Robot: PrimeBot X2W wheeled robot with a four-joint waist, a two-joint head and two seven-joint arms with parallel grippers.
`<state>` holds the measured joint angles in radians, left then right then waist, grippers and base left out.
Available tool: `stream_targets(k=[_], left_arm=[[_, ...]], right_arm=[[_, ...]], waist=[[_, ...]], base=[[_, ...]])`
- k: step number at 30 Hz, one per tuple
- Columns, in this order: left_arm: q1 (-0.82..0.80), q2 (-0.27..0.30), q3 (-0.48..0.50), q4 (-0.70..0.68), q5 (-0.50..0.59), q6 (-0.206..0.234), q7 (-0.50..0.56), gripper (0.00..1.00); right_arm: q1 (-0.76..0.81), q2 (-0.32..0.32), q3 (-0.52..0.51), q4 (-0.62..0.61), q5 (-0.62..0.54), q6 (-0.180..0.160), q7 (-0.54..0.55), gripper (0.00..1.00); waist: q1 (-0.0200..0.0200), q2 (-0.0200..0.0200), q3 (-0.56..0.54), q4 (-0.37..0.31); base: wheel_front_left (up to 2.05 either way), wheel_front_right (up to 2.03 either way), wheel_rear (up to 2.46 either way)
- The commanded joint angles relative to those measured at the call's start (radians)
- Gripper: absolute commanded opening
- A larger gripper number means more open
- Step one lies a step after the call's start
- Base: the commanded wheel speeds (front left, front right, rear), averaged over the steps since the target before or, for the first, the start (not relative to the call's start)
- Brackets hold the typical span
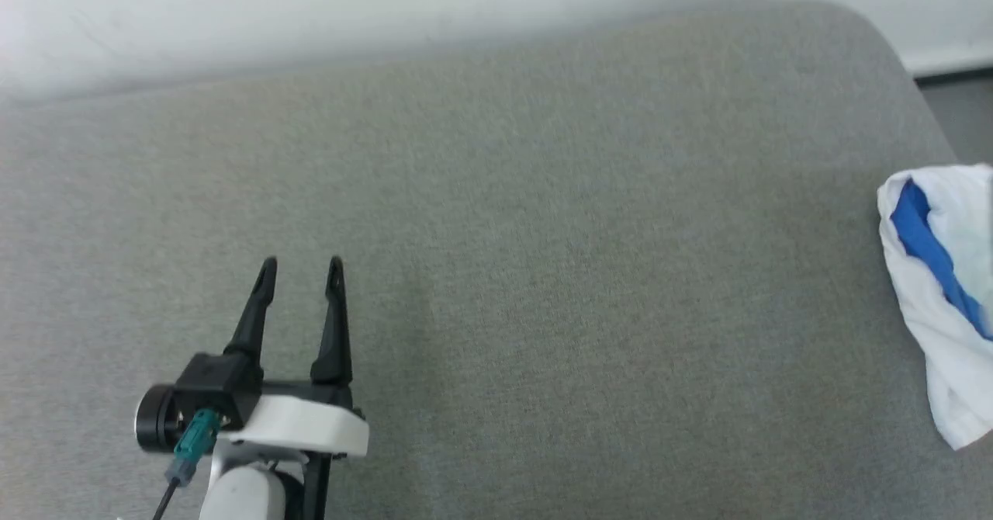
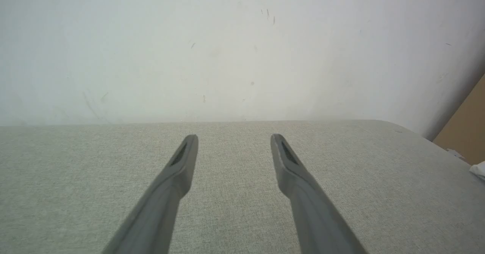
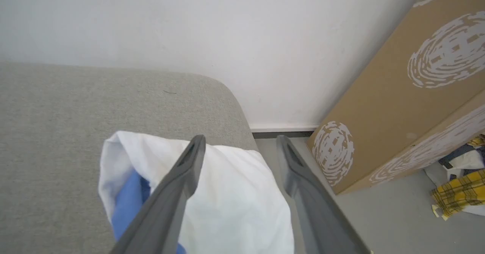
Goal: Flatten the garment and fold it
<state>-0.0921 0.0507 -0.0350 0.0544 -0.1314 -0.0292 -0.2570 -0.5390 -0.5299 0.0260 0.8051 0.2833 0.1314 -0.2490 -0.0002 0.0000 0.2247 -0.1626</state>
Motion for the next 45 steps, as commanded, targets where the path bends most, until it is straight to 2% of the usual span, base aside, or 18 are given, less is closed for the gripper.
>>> stream_targets(k=[1,5,12,17,23,28,39,40,45], left_arm=[[0.017,0.0,0.008,0.006,-0.007,0.009,-0.005,1.0],[0.036,0.0,0.026,0.015,-0.011,0.012,-0.005,1.0],[0.052,0.007,0.067,0.037,-0.008,0.011,-0.005,1.0],[0.071,0.027,0.097,0.071,-0.006,0.009,-0.005,1.0],[0.102,0.064,0.103,0.114,0.0,-0.013,-0.005,1.0],[0.109,0.064,0.083,0.127,0.008,-0.025,-0.005,1.0],[0.102,0.058,0.072,0.136,0.02,-0.025,-0.005,1.0],[0.106,0.061,0.072,0.133,0.016,-0.023,0.001,0.0],[0.106,0.06,0.071,0.13,0.018,-0.022,0.006,0.0]], right_arm=[[0.037,0.038,-0.017,-0.052,-0.024,-0.001,-0.008,1.0],[0.136,0.147,-0.05,-0.232,-0.076,-0.001,-0.01,1.0],[0.273,0.341,-0.041,-0.51,-0.121,-0.001,0.041,1.0],[0.365,0.426,-0.034,-0.638,-0.149,-0.001,0.09,1.0],[0.494,0.465,-0.039,-0.733,-0.162,-0.001,0.115,1.0],[0.578,0.477,-0.058,-0.792,-0.185,-0.001,0.135,1.0],[0.625,0.479,-0.055,-0.848,-0.21,-0.001,0.153,1.0],[0.613,0.476,-0.055,-0.843,-0.203,0.0,0.152,0.0],[0.612,0.475,-0.055,-0.841,-0.205,0.0,0.153,0.0]], waist=[[0.0002,0.0,-0.079,0.026],[0.0002,0.0,-0.111,0.053],[0.0002,0.0,-0.141,0.105],[0.0002,0.0,-0.157,0.127],[0.0002,0.0,-0.177,0.133],[0.0002,0.0,-0.18,0.131],[0.0002,0.0,-0.181,0.123],[0.0002,0.0,-0.18,0.123],[0.0003,0.0,-0.181,0.123]], base=[[0.0,0.0,0.0],[0.0,0.0,0.0],[0.0,0.0,0.0],[0.0,0.0,0.0],[0.0,0.0,0.0],[0.0,0.0,0.0],[0.0,0.0,0.0],[0.0,0.0,0.0],[0.0,0.0,0.0]])
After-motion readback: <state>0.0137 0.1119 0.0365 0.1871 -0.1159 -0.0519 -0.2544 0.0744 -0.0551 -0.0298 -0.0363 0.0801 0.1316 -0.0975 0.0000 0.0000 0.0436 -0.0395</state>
